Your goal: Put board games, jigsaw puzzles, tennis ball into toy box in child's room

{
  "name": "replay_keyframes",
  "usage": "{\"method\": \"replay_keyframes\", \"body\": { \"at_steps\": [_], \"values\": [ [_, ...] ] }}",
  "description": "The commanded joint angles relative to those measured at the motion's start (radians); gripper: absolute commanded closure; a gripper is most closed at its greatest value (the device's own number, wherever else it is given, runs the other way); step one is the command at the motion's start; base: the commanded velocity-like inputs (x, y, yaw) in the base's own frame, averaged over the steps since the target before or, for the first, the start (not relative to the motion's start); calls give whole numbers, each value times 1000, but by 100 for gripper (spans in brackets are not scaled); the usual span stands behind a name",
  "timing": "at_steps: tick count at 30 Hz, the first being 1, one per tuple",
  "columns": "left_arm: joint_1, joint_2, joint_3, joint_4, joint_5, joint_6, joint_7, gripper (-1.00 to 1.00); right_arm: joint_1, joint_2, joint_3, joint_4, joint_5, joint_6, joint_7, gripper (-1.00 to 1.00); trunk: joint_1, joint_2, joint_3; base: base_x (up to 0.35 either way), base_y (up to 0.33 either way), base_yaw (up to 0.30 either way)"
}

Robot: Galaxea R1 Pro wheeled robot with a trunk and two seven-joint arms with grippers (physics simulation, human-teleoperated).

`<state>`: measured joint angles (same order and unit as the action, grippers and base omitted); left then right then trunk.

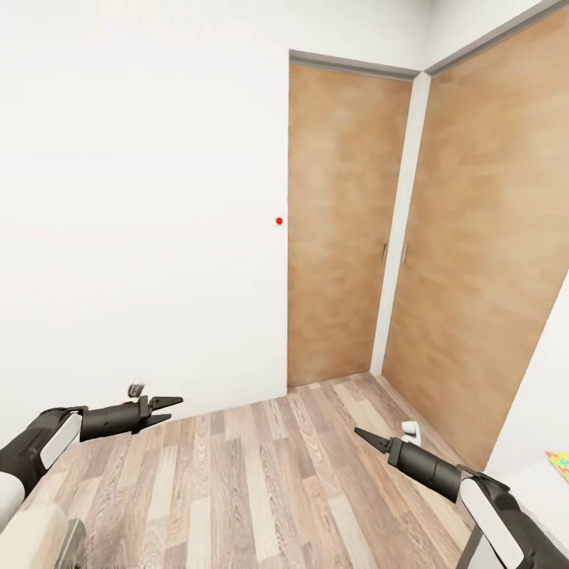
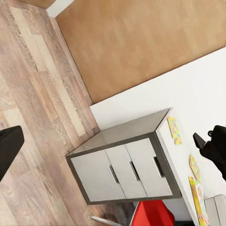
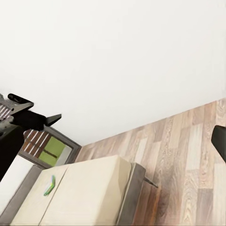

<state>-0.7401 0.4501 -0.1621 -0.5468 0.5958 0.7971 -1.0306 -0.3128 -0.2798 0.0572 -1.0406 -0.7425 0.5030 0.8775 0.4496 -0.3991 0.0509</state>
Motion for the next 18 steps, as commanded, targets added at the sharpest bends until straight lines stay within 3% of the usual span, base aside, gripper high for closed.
{"method": "replay_keyframes", "body": {
  "at_steps": [1, 18],
  "values": [
    [-1, 1, -5, 1, 7, 6, 0, -100, 0, -1, 2, 0, -10, 8, -2, -100, 0, -1, -1, 0, 0, 290],
    [-1, 1, -5, 1, 8, 6, 0, -100, 0, -1, 4, -2, -11, 9, -29, -100, 0, -1, -1, 0, 0, 292]
  ]
}}
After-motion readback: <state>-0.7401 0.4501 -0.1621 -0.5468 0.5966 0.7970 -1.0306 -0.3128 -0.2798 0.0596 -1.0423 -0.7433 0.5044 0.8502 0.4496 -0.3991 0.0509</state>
